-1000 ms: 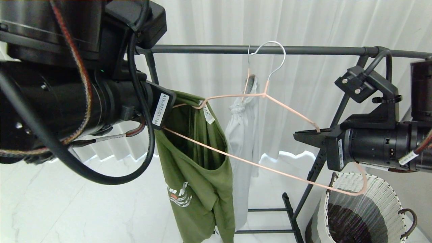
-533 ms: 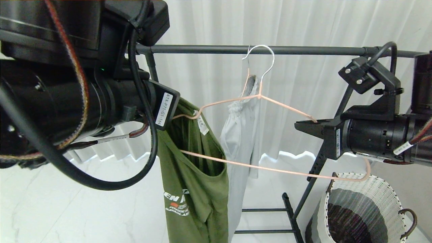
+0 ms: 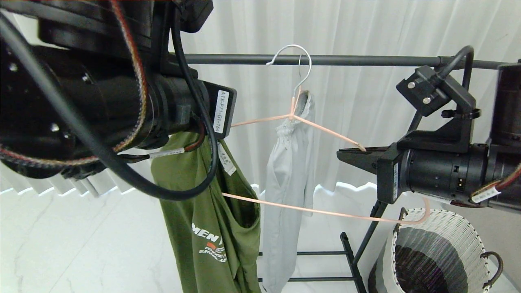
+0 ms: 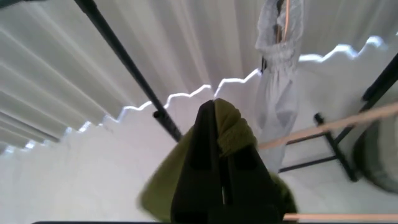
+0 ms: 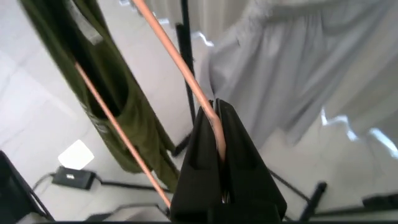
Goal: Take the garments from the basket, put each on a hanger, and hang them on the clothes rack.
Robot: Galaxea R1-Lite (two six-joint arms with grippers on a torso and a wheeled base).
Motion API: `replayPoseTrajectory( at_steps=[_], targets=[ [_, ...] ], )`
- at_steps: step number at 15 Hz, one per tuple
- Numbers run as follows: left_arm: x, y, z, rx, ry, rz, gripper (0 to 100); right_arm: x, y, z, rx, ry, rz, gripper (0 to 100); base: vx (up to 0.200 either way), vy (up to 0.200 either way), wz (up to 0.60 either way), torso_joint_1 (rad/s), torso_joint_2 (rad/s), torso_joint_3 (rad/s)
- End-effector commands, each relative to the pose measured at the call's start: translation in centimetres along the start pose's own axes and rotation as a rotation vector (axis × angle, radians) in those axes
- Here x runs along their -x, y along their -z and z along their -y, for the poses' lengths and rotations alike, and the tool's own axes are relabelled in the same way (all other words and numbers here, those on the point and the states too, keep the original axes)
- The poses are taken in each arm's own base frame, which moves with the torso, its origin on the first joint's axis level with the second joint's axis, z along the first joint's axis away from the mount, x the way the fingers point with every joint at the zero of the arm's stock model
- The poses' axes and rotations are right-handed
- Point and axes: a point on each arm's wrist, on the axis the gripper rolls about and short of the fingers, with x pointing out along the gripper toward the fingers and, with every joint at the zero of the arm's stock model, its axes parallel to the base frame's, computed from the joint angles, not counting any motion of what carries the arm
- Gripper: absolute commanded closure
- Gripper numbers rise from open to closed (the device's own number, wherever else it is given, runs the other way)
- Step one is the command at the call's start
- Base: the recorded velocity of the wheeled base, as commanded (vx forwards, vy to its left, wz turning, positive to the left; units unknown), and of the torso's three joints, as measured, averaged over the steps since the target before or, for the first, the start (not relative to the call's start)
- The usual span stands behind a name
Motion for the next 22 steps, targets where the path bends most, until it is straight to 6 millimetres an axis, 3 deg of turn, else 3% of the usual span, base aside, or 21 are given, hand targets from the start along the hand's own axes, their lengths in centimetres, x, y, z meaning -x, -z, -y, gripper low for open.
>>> replayPoseTrajectory(
  at_steps=[1, 4, 8, 12, 15, 22],
  targets=[
    [-0.6, -0.6, 0.5, 0.034, 0.000, 0.007, 100, 0.8, -0.1, -1.5, -0.020, -0.064, 0.014, 100, 0.000, 0.000, 0.00, 0.000, 0.00, 0.000],
    [-0.8, -1.8, 0.5, 0.072, -0.004, 0.037, 100, 2.3, 0.6, -3.6, -0.095, -0.170, -0.003, 100, 0.000, 0.000, 0.00, 0.000, 0.00, 0.000],
    [-0.9, -1.9, 0.6, 0.078, -0.004, 0.039, 100, 2.9, 0.9, -5.6, -0.172, -0.317, -0.041, 100, 0.000, 0.000, 0.00, 0.000, 0.00, 0.000],
    [-1.5, -1.7, -0.1, 0.081, -0.036, 0.029, 100, 2.5, 1.1, -4.4, -0.186, -0.217, -0.030, 100, 0.000, 0.000, 0.00, 0.000, 0.00, 0.000],
    [-1.9, -1.7, -0.7, 0.080, -0.063, 0.022, 100, 3.4, 1.0, -3.1, -0.196, -0.151, 0.001, 100, 0.000, 0.000, 0.00, 0.000, 0.00, 0.000],
    [-2.3, -1.4, -1.0, 0.061, -0.085, 0.009, 100, 4.5, 0.9, -2.1, -0.199, -0.095, 0.034, 100, 0.000, 0.000, 0.00, 0.000, 0.00, 0.000]
  ],
)
